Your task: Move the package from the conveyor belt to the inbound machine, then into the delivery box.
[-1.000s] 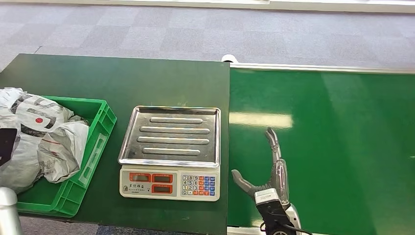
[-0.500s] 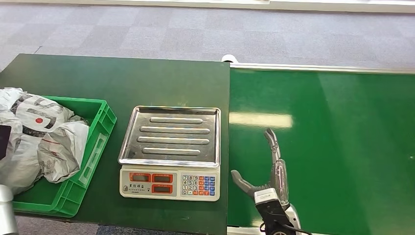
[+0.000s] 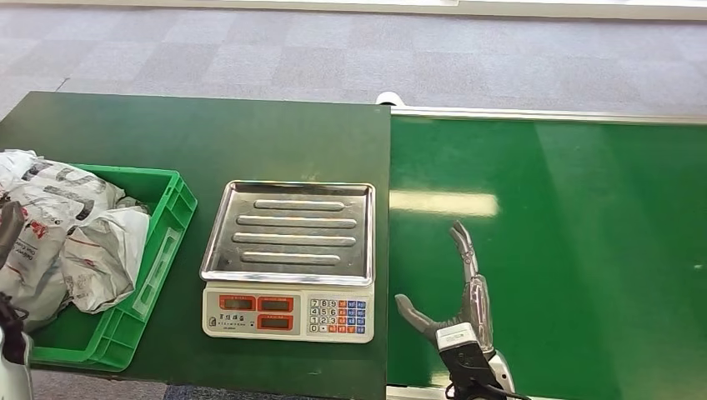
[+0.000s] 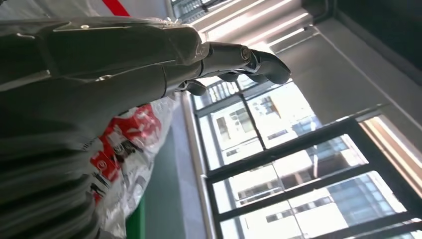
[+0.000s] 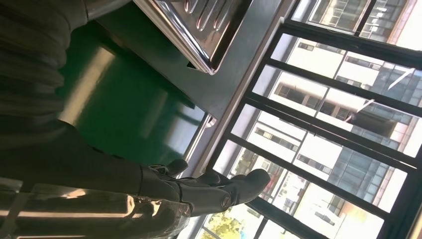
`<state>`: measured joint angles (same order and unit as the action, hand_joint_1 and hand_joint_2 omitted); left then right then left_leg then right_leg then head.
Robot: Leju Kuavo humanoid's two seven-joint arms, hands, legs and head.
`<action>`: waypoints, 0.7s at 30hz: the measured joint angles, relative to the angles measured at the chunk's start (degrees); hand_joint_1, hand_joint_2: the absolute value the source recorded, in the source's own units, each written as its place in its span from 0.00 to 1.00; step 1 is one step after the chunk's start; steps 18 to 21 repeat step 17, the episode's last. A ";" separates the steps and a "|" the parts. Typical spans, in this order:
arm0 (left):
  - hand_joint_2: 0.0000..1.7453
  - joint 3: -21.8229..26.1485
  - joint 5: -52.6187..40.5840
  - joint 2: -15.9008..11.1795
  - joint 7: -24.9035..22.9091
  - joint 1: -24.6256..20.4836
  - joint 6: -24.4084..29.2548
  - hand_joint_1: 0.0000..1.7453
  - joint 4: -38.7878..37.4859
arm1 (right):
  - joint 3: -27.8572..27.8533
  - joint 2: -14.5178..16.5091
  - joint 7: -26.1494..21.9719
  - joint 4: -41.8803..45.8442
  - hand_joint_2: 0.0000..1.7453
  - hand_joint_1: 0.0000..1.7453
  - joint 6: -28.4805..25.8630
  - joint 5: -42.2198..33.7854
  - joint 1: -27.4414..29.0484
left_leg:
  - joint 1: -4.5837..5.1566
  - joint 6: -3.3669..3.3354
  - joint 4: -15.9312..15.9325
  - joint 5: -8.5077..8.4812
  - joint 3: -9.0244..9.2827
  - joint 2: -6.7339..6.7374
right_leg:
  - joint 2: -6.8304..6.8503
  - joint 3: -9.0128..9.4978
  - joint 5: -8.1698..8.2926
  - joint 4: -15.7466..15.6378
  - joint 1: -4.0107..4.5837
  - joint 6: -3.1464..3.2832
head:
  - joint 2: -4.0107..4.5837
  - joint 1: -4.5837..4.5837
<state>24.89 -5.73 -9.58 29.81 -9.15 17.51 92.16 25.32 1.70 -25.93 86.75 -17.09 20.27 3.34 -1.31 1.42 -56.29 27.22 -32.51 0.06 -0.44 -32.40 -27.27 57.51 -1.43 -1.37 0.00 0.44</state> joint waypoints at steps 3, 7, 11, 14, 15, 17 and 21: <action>1.00 -2.47 0.10 1.34 2.09 4.34 -0.02 0.00 7.25 | -0.16 -0.12 -0.19 0.00 1.00 0.00 0.04 -0.33 0.26 | 0.00 0.01 0.00 0.03 0.00 0.03 | -0.02 -0.02 0.00 -0.01 0.00 0.00 | 0.00 0.01; 1.00 -7.36 -2.79 3.87 5.44 11.91 2.51 0.00 15.77 | -0.77 -0.13 -0.21 0.00 1.00 0.00 0.02 -0.53 0.78 | 0.02 0.02 0.00 0.08 -0.01 0.03 | -0.02 -0.04 -0.02 -0.02 -0.03 0.00 | 0.00 -0.01; 1.00 -11.83 -8.04 5.73 6.03 17.12 4.67 0.00 20.65 | -1.28 -0.13 -0.07 0.00 1.00 0.00 0.32 -0.66 0.98 | 0.02 0.01 0.00 0.09 0.02 0.03 | -0.02 -0.02 -0.02 -0.02 -0.03 0.00 | 0.00 0.02; 1.00 -18.31 -10.56 7.64 3.89 21.20 5.54 0.00 21.66 | -1.91 -0.12 0.52 0.01 1.00 0.00 1.23 -0.75 1.03 | 0.03 0.00 0.00 0.10 0.04 0.02 | -0.01 0.00 -0.03 -0.03 -0.04 0.00 | 0.00 -0.01; 1.00 -20.89 -9.27 8.27 3.36 22.34 5.80 0.00 21.27 | -2.08 -0.11 0.70 0.02 1.00 0.00 1.48 -0.78 1.03 | 0.04 -0.01 0.00 0.11 0.03 0.02 | -0.01 0.02 -0.04 -0.04 -0.04 -0.01 | 0.00 -0.01; 1.00 -24.80 -6.77 9.08 3.33 23.92 6.55 0.00 20.24 | -2.27 -0.11 0.92 0.02 1.00 0.00 1.74 -0.85 1.08 | 0.05 -0.01 0.00 0.11 0.03 0.02 | -0.01 0.03 -0.03 -0.04 -0.05 -0.01 | 0.00 -0.01; 1.00 -24.80 -6.77 9.08 3.33 23.92 6.55 0.00 20.24 | -2.27 -0.11 0.92 0.02 1.00 0.00 1.74 -0.85 1.08 | 0.05 -0.01 0.00 0.11 0.03 0.02 | -0.01 0.03 -0.03 -0.04 -0.05 -0.01 | 0.00 -0.01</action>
